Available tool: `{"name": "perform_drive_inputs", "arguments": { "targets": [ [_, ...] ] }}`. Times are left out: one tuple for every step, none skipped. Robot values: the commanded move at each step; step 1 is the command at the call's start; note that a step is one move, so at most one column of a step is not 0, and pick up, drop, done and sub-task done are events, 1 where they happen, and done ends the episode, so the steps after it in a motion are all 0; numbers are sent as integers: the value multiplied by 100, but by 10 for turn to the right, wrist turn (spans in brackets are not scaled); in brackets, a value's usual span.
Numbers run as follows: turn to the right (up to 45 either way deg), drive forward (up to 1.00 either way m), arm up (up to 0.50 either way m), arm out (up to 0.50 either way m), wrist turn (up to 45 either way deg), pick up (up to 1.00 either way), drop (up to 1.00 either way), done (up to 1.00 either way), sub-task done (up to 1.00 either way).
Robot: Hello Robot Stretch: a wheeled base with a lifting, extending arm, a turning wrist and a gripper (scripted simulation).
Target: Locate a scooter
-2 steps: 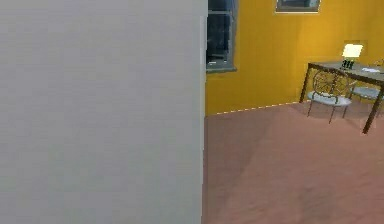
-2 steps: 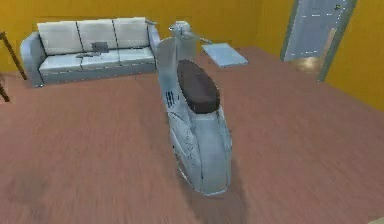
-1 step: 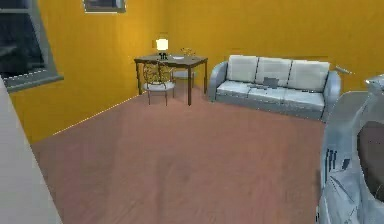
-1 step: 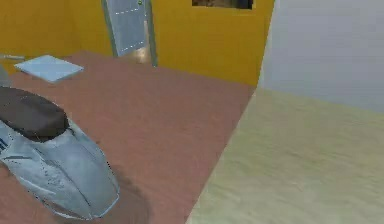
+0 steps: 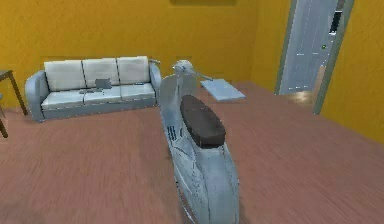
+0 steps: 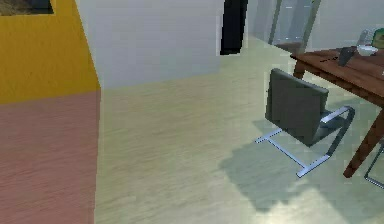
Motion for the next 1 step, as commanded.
{"name": "perform_drive_inputs", "arguments": {
  "targets": [
    [0,0,0,0,0,0,0,100,0]
  ]
}}
